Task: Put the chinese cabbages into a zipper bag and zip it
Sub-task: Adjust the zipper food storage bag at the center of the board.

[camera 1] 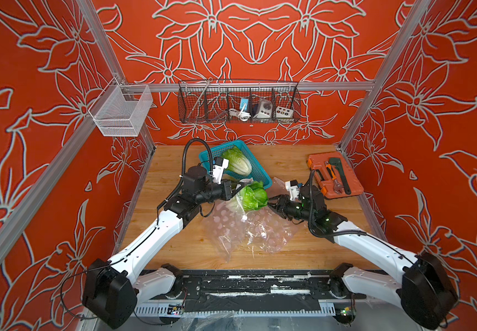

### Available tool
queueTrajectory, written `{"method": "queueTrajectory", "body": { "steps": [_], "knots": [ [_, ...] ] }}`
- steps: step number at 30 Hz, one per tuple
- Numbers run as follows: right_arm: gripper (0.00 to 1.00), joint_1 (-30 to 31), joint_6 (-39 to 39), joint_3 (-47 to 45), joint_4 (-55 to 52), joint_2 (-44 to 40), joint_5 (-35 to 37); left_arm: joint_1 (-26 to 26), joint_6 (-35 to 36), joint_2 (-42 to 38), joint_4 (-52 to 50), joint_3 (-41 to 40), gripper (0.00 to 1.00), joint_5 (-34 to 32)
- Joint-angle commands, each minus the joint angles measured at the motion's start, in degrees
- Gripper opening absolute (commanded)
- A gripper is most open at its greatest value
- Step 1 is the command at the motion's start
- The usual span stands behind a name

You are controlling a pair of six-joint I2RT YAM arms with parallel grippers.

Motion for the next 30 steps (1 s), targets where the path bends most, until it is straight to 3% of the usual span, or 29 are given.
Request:
{"method": "queueTrajectory", "body": {
  "steps": [1, 11, 15, 18, 23, 28, 30],
  "knots": [
    [0.38, 0.84, -0.19, 2.36, 2.55, 2.42, -1.18, -0.47, -0.22, 0.14, 3.69, 1.06, 0.05, 0.44],
    [0.37, 3.36, 1.79, 3.02, 11.18, 8.30, 1.63, -1.98, -1.16, 0.88, 5.21, 0.95, 0.05, 0.44],
    [0.21, 3.36, 0.35, 4.45, 11.15, 10.28, 2.99, -1.98, -0.02, 0.54, 3.47, 1.83, 0.06, -0.31],
    [0.09, 3.43, -5.06, 9.07, 0.41, 8.01, 3.60, -1.40, 4.55, -0.52, -4.57, 4.68, 0.08, -4.08],
    [0.00, 5.88, -22.35, 24.22, -27.30, 5.58, 10.23, 1.39, 8.60, -4.38, -17.21, 6.76, 0.19, -15.91],
    [0.00, 13.04, -33.06, 42.36, -40.27, 13.68, 14.27, 2.34, 9.39, -7.74, -18.96, 8.06, 0.21, -18.56],
    [0.00, 14.10, -34.08, 47.16, -40.42, 16.71, 13.88, 3.09, 10.93, -8.46, -21.68, 10.19, 0.21, -22.16]
  ]
}}
